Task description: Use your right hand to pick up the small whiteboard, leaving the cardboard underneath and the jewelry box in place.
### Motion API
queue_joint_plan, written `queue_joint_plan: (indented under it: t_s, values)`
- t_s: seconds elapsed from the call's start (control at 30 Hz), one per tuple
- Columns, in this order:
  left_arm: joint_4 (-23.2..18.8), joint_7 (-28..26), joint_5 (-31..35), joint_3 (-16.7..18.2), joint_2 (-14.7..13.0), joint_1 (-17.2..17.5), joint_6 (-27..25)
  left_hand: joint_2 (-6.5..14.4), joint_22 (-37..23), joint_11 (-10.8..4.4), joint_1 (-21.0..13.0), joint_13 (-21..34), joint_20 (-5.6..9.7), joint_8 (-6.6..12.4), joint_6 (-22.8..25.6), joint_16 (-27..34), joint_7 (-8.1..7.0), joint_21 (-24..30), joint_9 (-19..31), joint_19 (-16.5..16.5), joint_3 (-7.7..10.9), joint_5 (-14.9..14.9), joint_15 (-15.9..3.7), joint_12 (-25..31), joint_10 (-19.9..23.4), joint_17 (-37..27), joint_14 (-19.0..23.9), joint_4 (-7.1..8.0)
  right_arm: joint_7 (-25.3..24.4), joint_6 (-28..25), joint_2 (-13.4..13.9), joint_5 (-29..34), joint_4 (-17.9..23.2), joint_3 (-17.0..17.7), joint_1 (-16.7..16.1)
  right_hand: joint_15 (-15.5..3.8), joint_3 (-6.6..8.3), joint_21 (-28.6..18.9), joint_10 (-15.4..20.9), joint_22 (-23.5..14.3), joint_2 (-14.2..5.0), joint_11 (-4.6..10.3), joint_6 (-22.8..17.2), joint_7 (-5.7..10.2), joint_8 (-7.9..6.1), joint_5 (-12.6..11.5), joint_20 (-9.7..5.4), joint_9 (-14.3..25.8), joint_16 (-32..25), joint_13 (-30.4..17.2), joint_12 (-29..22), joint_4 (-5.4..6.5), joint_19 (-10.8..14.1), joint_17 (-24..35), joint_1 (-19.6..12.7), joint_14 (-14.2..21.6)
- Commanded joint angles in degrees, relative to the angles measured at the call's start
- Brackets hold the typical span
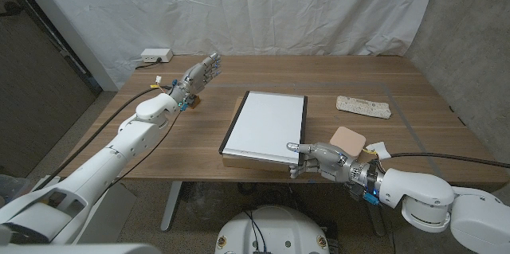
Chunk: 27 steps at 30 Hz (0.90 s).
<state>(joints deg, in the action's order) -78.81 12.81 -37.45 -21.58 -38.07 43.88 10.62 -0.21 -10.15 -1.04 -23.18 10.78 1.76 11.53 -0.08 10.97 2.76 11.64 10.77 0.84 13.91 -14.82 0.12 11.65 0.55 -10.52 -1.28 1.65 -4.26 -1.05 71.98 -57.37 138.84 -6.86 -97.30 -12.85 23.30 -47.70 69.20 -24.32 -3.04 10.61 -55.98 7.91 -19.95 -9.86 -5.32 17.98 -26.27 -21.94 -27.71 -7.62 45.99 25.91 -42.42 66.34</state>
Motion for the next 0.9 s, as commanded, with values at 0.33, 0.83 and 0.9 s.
queue_joint_plan:
  t_s: [0.33, 0.83, 0.9]
  values:
    - [-0.5, -0.5, 0.33, -0.09, -0.05, -0.04, -0.08, 0.42, -0.17, 0.19, -0.36, 0.15, 1.38, -0.16, 0.31, -0.17, 0.06, -0.11, 0.13, 0.05, -0.22, 0.11, 0.23, -0.01, -0.02, -0.09, -0.2, -0.08, 4.29, -4.74, -6.64, 2.6, 1.45, 9.29, -5.22, -0.5, 0.02, -1.02, 0.43, -0.29, -6.69, 0.38, -0.34, 0.6, -0.08, -0.39, -6.83, 0.21, 0.14, -0.13, 0.25, 0.26, -0.2, 0.46, -7.24, 0.6]
    - [-0.94, -0.46, 0.42, -0.42, 0.03, 0.04, -0.4, 0.45, -0.17, 0.04, -0.4, 0.15, 1.37, -0.17, 0.26, -0.17, 0.04, -0.11, 0.13, 0.06, -0.31, 0.13, 0.24, -0.06, -0.15, -0.09, -0.21, -0.11, 9.85, -9.26, -13.25, 3.14, 3.01, 15.68, -7.83, -0.52, -0.04, -1.85, 0.79, -0.44, -6.65, 0.42, -0.62, 0.51, -0.06, -0.37, -6.85, 0.39, -0.12, -0.25, 0.29, 0.26, -0.12, 0.8, -7.41, 1.3]
    - [-0.95, -0.47, 0.37, -0.45, 0.08, 0.09, -0.43, 0.45, -0.17, 0.08, -0.4, 0.15, 1.37, -0.14, 0.32, -0.17, 0.07, -0.11, 0.13, 0.06, -0.32, 0.13, 0.26, -0.04, -0.1, -0.09, -0.21, -0.11, 10.35, -9.68, -14.07, 3.52, 3.37, 16.45, -8.09, -0.52, -0.05, -1.92, 0.8, -0.45, -6.63, 0.43, -0.67, 0.54, -0.06, -0.37, -6.85, 0.39, -0.13, -0.26, 0.31, 0.26, -0.13, 0.83, -7.42, 1.33]
